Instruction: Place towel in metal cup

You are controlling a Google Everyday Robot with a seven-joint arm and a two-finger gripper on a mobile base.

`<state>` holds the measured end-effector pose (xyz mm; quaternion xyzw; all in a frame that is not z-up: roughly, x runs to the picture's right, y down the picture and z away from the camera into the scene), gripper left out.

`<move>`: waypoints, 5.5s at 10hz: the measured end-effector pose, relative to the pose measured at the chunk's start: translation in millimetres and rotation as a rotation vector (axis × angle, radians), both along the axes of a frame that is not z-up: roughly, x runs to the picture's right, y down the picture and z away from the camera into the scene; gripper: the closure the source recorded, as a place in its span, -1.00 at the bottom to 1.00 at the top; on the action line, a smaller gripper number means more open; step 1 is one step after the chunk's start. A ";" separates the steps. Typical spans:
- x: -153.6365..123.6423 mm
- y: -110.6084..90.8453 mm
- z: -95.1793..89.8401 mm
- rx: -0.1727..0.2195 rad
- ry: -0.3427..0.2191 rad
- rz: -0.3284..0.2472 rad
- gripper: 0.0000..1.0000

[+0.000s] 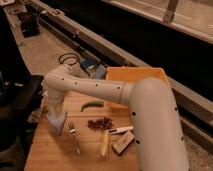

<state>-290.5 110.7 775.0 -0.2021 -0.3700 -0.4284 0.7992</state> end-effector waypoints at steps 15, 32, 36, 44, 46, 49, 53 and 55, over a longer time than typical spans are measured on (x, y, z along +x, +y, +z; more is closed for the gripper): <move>6.1 82.2 67.6 -0.249 0.048 0.010 0.38; 143.2 -5.5 -34.1 -0.030 0.273 0.312 1.00; 224.3 58.1 -92.1 -0.121 0.492 0.444 1.00; 285.3 105.8 -133.8 -0.190 0.628 0.570 1.00; 289.5 104.8 -132.1 -0.190 0.651 0.588 1.00; 332.1 99.2 -136.2 -0.174 0.744 0.657 1.00; 437.8 93.4 -151.2 -0.143 0.930 0.752 1.00; 481.6 100.8 -158.2 -0.149 1.028 0.797 1.00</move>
